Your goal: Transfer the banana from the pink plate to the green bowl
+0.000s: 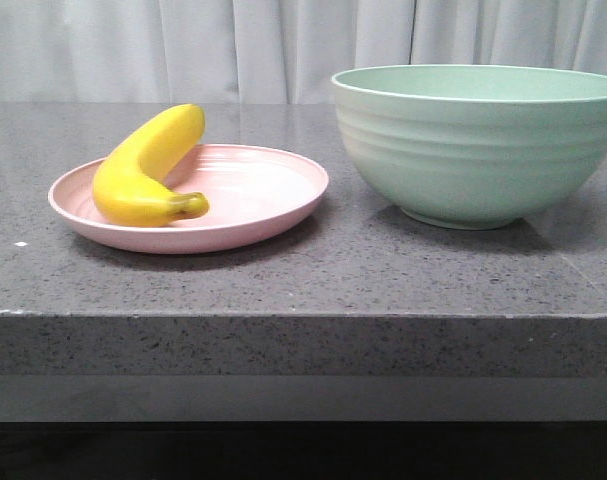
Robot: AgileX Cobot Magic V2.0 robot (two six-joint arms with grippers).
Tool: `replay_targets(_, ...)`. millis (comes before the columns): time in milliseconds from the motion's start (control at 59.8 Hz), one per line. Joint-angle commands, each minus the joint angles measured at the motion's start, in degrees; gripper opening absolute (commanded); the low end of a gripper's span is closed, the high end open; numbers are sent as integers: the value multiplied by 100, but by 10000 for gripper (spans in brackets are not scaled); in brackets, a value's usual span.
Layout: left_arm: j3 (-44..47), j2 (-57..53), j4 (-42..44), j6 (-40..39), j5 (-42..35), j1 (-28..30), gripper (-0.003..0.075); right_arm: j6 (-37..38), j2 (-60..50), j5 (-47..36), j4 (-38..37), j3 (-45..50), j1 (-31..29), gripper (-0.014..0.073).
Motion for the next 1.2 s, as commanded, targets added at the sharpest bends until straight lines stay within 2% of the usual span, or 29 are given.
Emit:
replay_targets(0, 21, -107, -24, 11, -507, -3, -20, 1, -127, -467, -42, 5, -36, -62)
replay_targets(167, -259, -107, -10, 23, -845, -3, -20, 1, -127, -544, -42, -320, -36, -62)
replay_targets(301, -1136, 49, 389, 47, -420, -14, -20, 1, -22, -51, -71, -1194, -36, -62)
replay_targets(418, -1975, 571, 491, 47, -20, -14, -20, 1, 493, 315, -71, -2159, -36, -62)
replay_targets(552, -2646, 1416, 491, 47, -3, -14, -20, 1, 1324, 457, -71, -2944, -36, -62)
replay_targets(652, -2974, 1894, 491, 47, -70, -14, -20, 1, 1911, 600, -71, -3329, -36, -62)
replay_targets(769, -3013, 1961, 479, 47, -82, -14, -9, 1, 2082, 611, -73, -3359, -36, -45)
replay_targets(819, -3013, 1961, 479, 47, -72, -14, 38, 1, 2082, 640, -73, -3359, -36, 3)
replay_targets(853, -3013, 1961, 479, 47, -72, -14, 102, 1, 2082, 640, -73, -3359, -36, 64)
replay_targets(886, -3002, 1961, 479, 47, -72, -14, 188, 1, 2082, 640, -73, -3359, -36, 144)
replay_targets(987, -2967, 1961, 479, 47, -62, -14, 531, 1, 2082, 640, -73, -3359, -36, 416)
replay_targets(1054, -2946, 1961, 479, 47, -34, -14, 702, 1, 2082, 640, -73, -3359, -36, 575)
replay_targets(1070, -2943, 1961, 479, 47, -33, -14, 715, 1, 2082, 640, -73, -3359, -36, 608)
replay_targets(1120, -2920, 1961, 479, 47, -24, -14, 678, 1, 2082, 640, -73, -3359, -36, 662)
replay_targets(1187, -2899, 1961, 459, 47, -24, -14, 648, 1, 2082, 640, -73, -3359, -36, 652)
